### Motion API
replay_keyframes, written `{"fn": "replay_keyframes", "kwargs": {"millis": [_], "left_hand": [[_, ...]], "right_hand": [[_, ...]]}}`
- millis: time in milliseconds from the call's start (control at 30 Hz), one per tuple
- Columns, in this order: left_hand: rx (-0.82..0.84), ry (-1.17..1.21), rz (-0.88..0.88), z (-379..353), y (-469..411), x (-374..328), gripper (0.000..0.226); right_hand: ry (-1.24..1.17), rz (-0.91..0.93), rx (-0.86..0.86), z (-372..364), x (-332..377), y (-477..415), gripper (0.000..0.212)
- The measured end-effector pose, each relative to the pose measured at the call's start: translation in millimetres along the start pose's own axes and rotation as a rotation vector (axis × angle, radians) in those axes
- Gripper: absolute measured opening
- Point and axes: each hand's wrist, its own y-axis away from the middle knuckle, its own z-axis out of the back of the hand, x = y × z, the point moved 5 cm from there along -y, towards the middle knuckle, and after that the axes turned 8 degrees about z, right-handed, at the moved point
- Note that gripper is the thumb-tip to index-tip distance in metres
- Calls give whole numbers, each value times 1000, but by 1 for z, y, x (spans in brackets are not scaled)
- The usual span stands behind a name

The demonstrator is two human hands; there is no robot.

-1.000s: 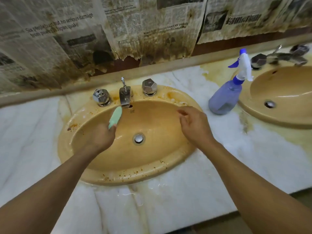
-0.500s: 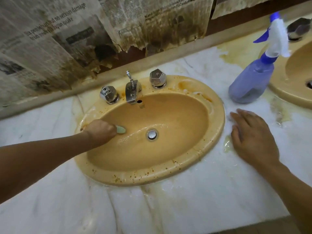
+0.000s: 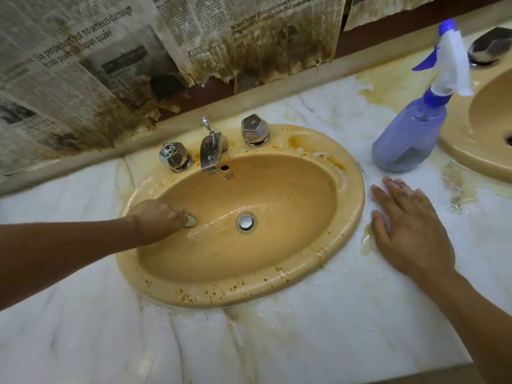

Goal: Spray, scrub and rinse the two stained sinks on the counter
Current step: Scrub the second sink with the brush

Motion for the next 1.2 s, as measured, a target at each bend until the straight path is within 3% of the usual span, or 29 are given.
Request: {"fn": "replay_keyframes", "kwargs": {"millis": [233,333,433,567,767,967,1100,1200], "left_hand": [[-126,-254,4,36,-24,12,47],[61,-256,-106,4,16,25,37],[209,-224,-115,-6,53,29,37],[58,-154,100,9,25,34,33],[358,-45,-100,-9,62,4,24],[271,-2,81,0,48,14,23],[388,317,5,-6,50,-25,31],[385,320,33,-5,47,-7,27]], "right_hand": [[-17,-28,13,1,-2,1,58],[-23,-27,7,0,-3,1,58],[-36,-19,-7,2,-3,-1,58],[-34,-22,-10,3,-2,0,58],[-20,-19,5,1,-2,-2,60],[-20,-32,10,3,-1,-1,60],[1,-35,44,-1,-3,-1,62],[4,-38,43,-2,-3,0,65]]}}
